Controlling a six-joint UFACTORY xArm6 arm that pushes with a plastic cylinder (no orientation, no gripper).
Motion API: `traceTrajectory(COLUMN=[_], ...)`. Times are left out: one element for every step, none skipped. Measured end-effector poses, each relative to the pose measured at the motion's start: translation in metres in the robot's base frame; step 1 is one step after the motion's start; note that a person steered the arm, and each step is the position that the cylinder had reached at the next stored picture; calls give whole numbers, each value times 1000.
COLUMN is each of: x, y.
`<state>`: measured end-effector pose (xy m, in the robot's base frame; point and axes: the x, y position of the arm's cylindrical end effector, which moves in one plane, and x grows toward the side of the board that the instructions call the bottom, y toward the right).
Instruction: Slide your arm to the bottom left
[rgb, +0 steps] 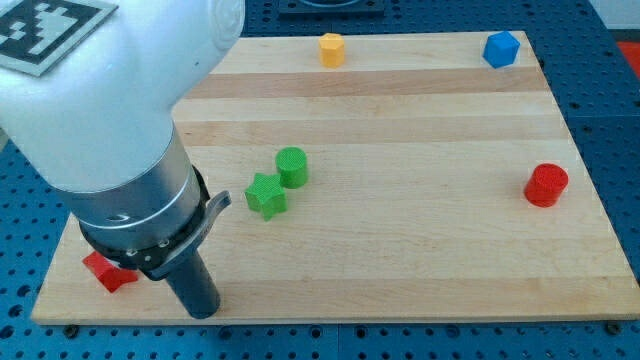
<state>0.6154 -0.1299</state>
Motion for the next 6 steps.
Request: traceTrajectory(x=[4, 4, 2, 3, 3, 3], y=[-9, -25, -25, -96, -136, -136])
